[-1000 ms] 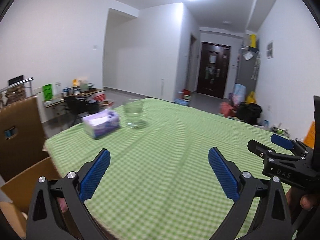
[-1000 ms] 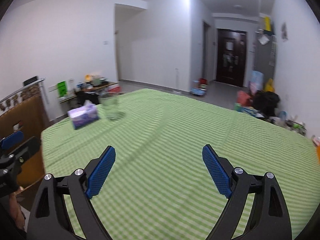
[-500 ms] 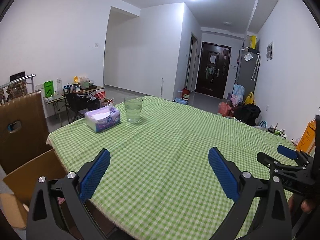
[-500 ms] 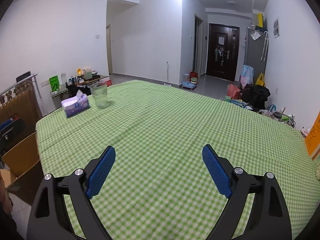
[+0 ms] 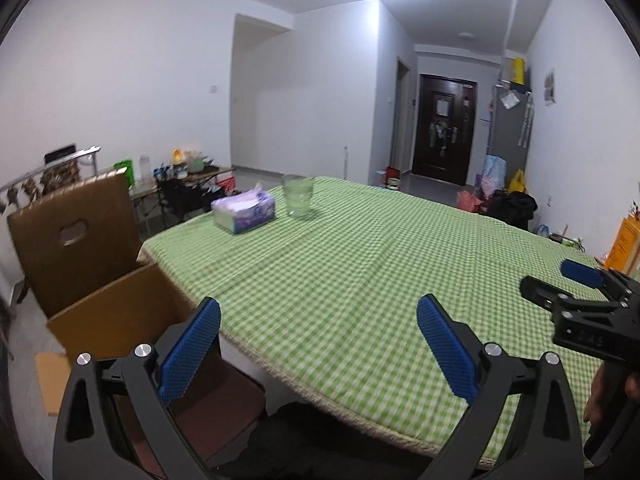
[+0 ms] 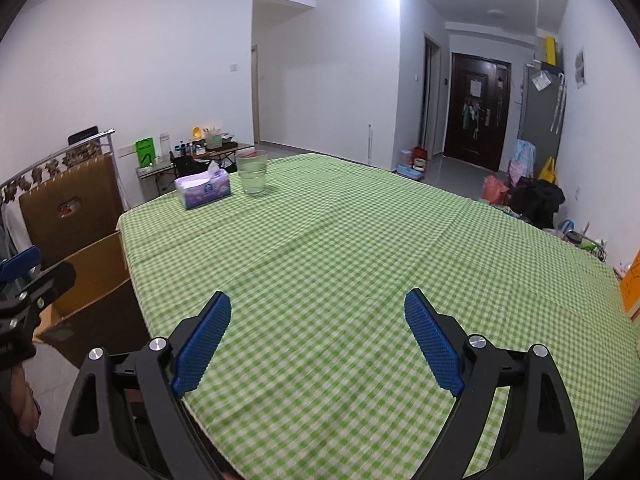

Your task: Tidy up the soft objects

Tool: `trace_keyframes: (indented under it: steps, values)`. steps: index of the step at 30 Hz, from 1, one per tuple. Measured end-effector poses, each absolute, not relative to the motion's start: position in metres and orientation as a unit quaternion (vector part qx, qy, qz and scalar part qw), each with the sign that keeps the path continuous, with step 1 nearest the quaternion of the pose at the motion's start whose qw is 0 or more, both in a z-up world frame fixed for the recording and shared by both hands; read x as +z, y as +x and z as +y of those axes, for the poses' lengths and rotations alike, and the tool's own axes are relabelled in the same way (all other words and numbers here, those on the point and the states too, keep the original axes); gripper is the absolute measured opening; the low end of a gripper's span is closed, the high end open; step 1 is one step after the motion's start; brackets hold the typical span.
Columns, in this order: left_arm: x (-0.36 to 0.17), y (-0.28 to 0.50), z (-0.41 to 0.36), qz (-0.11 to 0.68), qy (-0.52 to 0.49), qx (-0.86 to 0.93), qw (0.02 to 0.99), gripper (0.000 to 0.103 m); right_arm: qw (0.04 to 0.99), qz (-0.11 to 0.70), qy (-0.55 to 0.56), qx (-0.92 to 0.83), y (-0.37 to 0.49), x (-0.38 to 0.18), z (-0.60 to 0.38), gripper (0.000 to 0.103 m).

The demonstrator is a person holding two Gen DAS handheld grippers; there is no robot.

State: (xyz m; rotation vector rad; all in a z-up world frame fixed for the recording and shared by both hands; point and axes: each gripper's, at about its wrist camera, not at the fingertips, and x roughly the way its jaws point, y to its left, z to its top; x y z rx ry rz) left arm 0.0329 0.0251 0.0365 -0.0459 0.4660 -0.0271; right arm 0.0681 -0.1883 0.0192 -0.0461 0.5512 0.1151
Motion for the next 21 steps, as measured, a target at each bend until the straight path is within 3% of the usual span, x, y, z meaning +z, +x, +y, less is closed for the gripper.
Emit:
trace_keyframes:
  steps: [21]
  values:
    - [0.032,0.006,0.056,0.237,-0.054,0.035,0.969,0.095,0.956,0.282,-0.021,0.074,0.032,0.006,-0.178,0.085]
